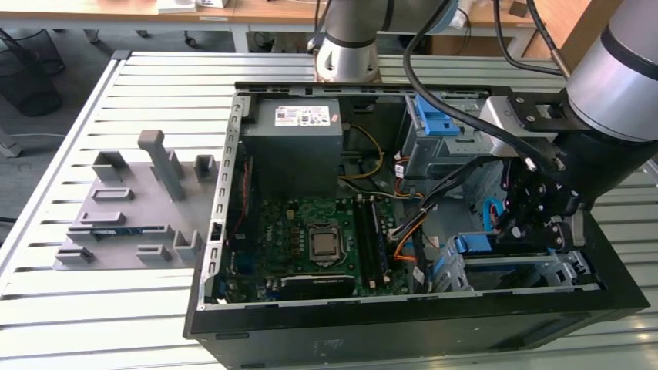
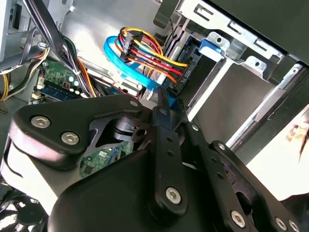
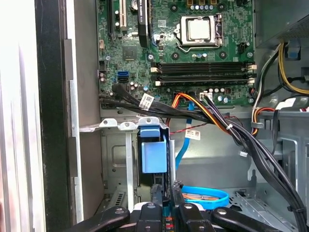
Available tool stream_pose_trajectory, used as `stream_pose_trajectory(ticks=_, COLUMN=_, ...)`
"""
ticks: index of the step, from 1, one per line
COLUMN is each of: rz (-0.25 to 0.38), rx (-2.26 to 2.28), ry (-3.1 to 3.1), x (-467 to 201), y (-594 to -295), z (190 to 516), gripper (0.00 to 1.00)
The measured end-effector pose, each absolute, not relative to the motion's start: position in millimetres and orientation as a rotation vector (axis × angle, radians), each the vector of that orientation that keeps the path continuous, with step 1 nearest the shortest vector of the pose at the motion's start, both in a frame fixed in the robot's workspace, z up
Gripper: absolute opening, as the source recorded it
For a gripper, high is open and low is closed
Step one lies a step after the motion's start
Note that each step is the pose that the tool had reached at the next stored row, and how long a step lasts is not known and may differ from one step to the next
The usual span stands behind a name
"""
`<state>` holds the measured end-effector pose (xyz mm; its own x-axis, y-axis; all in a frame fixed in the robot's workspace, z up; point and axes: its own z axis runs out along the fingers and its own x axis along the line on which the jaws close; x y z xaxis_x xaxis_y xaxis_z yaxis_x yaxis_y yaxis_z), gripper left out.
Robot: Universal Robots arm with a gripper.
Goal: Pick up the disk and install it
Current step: 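Insert the second disk wire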
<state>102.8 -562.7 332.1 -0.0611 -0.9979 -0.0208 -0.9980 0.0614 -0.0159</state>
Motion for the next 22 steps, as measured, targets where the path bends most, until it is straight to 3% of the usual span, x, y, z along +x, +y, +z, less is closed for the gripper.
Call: stream_pose_trajectory(ticks=22, rz=0.021, rx=-2.127, ry=2.262, x=102.8, y=-565.1, z=330.1, gripper=0.20)
